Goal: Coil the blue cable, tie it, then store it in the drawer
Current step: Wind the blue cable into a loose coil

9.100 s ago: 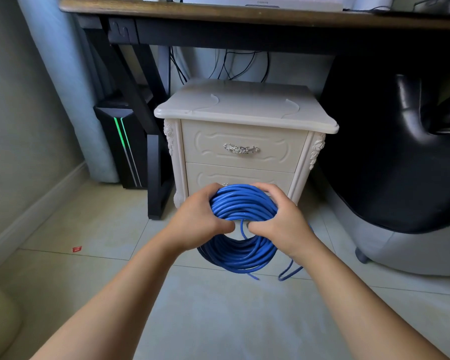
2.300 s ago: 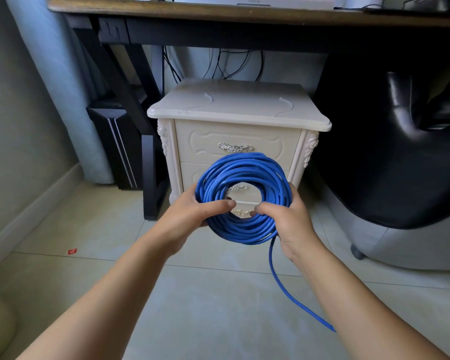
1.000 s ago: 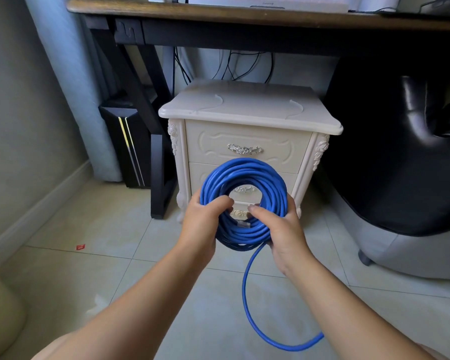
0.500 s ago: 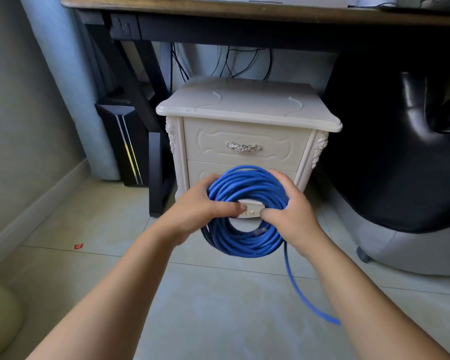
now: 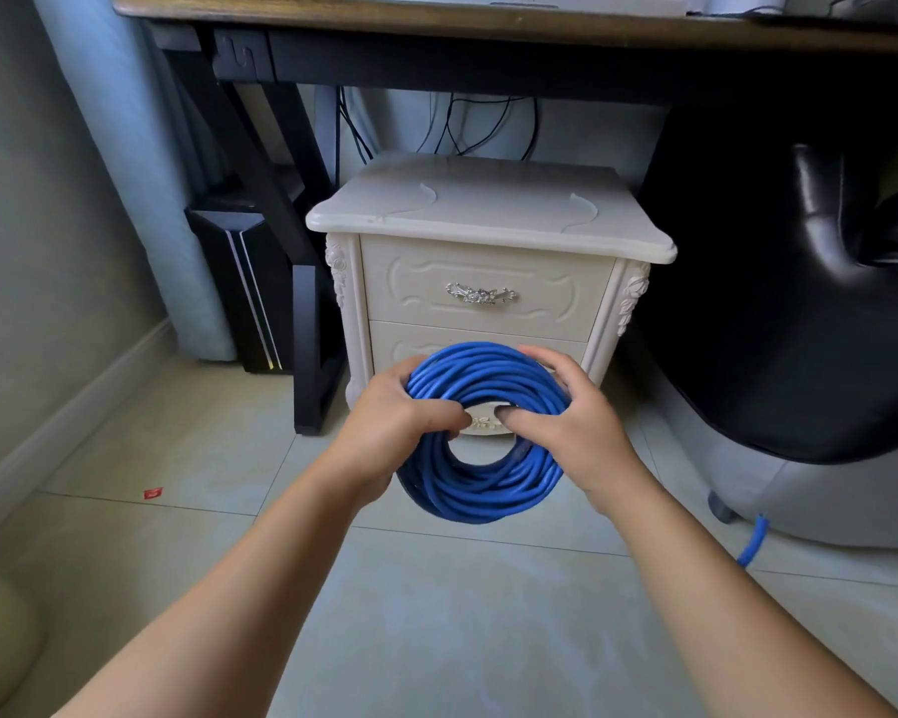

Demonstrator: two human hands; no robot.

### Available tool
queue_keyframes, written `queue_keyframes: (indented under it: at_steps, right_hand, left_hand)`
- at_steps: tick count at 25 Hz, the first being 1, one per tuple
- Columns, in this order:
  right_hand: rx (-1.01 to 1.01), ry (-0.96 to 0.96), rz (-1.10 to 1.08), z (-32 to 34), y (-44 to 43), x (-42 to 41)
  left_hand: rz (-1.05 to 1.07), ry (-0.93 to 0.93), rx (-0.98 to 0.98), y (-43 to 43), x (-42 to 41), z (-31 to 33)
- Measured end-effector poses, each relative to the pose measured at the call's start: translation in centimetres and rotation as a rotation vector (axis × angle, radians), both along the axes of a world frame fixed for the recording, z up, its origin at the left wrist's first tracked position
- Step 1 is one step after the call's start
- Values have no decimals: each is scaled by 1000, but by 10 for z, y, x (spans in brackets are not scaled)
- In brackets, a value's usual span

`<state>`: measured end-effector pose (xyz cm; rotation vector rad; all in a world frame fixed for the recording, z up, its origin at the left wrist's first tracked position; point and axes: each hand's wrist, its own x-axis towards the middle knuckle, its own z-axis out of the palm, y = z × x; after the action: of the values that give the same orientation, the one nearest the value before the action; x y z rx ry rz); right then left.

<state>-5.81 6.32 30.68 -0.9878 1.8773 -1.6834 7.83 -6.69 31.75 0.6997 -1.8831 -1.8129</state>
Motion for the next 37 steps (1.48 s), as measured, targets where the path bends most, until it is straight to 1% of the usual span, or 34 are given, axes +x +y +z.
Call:
queue_keyframes:
  at_steps: [3, 8, 11, 13, 14, 16, 18, 19, 22, 24, 26, 27, 29, 31, 34, 37]
  right_hand:
    - [-23, -192, -35, -9, -2, 3]
    - [-39, -348, -60, -13, -5, 7]
    - [-52, -483, -69, -14, -7, 13]
    - [-53, -575, -99, -16, -8, 17]
    - [-47, -597, -129, -16, -8, 17]
    - [-26, -551, -197, -16, -8, 14]
    - [-23, -423, -234, -11, -8, 10]
    - [-14, -326, -236, -9, -7, 7]
    - [104, 75, -153, 4, -4, 2]
    - [228, 350, -68, 7, -3, 5]
    - [325, 546, -12, 5, -3, 11]
    - [352, 601, 6, 4, -3, 13]
    - [358, 621, 23, 2, -2, 13]
    - [328, 550, 30, 1, -1, 12]
    - [314, 445, 10, 0, -1, 8]
    - [267, 291, -57, -3, 0, 1]
  left_hand:
    - [73, 90, 109, 1, 0, -2]
    - [159, 183, 178, 7, -1, -5]
    - [233, 232, 249, 13, -3, -8]
    - [236, 230, 278, 19, -4, -12]
    - [205, 223, 290, 21, -5, -15]
    - [94, 187, 302, 21, -4, -15]
    - [-21, 90, 226, 11, 0, -10]
    - [-63, 41, 161, 5, 2, -7]
    - [-94, -90, -98, -5, 6, 1]
    - [-106, -162, -320, -2, 5, 1]
    - [-109, -214, -551, 3, 3, -2]
    - [-99, -233, -636, 6, 1, -3]
    - [-62, -263, -729, 12, -1, -5]
    - [-30, -270, -708, 16, -1, -4]
    - [1, -238, -578, 17, -1, -2]
    - [90, -161, -383, 15, -3, 0]
